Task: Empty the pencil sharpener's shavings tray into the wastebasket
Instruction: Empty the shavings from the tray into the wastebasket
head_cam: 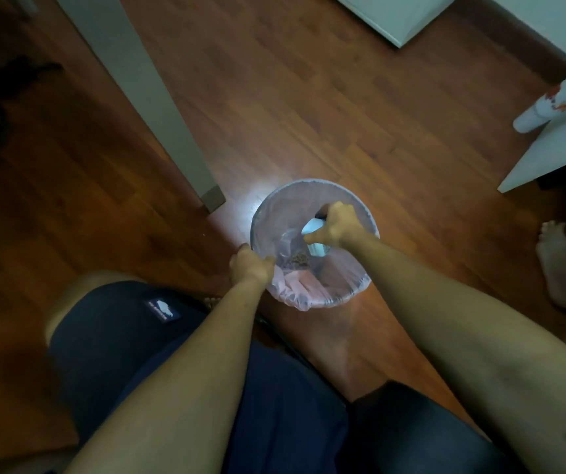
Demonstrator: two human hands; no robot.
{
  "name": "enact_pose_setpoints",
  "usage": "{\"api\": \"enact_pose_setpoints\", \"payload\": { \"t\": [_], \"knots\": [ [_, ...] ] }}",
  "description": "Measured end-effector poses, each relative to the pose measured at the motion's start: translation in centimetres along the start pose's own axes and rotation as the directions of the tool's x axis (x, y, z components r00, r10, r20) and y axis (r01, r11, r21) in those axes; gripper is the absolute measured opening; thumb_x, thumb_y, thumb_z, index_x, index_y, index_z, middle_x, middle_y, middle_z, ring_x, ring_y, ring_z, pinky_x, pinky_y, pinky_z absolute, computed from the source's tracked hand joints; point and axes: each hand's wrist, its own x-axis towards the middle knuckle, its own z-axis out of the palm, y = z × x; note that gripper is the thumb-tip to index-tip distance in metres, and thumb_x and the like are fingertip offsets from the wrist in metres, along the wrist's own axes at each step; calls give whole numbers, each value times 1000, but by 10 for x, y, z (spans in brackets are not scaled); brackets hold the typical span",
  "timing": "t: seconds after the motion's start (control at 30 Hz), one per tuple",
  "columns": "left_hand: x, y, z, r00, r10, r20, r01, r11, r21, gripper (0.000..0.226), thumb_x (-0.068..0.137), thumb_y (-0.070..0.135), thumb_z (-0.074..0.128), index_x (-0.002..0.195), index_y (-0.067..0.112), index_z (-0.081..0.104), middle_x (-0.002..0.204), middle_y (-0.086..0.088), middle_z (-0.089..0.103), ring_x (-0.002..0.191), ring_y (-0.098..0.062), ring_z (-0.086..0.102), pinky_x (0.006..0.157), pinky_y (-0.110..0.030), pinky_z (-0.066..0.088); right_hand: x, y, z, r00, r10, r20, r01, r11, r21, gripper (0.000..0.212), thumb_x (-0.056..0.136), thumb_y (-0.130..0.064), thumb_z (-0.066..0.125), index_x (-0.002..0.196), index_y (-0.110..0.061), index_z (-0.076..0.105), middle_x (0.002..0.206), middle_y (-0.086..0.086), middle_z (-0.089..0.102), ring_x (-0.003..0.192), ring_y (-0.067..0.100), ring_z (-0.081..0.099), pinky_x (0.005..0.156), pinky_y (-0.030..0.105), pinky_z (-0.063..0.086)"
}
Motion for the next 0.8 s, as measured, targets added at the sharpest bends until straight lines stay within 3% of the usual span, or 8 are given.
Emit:
{"api": "enact_pose_setpoints", "payload": {
  "t": [0.2,0.3,0.37,0.47,0.53,0.6,0.8],
  "knots": [
    [-23,31,-39,989,147,-29,-144,986,84,68,86,47,63,136,2,51,140,-20,54,125,-37,54,99,-38,45,-26,-17,-38,1000,-25,16,24,995,92,51,69,-28,82,113,-5,71,108,6,70,97,21,65,88,36,55],
    [-45,47,-74,972,228,-50,-224,972,74,68,88,47,61,141,7,49,143,-15,53,131,-33,49,103,-34,41,-41,-36,-63,998,-48,38,36,962,269,39,68,-20,83,101,-2,71,94,11,68,86,24,69,86,44,59],
    [-64,55,-103,954,286,-92,-281,958,56,65,89,44,60,141,6,50,143,-13,54,132,-31,49,104,-31,39,-54,-55,-80,995,-93,41,67,903,424,29,71,-11,79,95,3,70,91,15,67,78,23,65,85,43,60],
    [-96,54,-142,919,357,-168,-353,934,59,60,89,45,61,136,7,55,135,-11,61,127,-28,54,102,-28,39,-80,-85,-100,977,-196,90,103,791,604,24,80,1,69,102,12,67,97,17,67,78,20,67,77,31,61],
    [-117,49,-168,899,379,-218,-375,925,62,58,89,46,61,132,8,60,130,-9,65,122,-26,59,98,-26,42,-100,-107,-113,947,-289,143,110,706,699,10,84,6,64,93,4,66,92,16,69,69,15,72,67,25,62],
    [-136,42,-195,880,392,-266,-388,919,71,55,89,47,61,129,10,62,128,-7,66,121,-24,59,95,-26,42,-119,-132,-126,919,-361,160,117,637,762,11,86,9,61,91,0,65,86,16,69,65,14,73,67,27,62],
    [-198,20,-285,810,442,-386,-444,892,88,53,90,45,61,131,11,60,131,-8,64,122,-23,58,93,-27,41,-175,-215,-154,786,-597,162,246,543,803,11,87,9,57,93,2,64,102,24,64,94,30,65,76,32,62]
  ]
}}
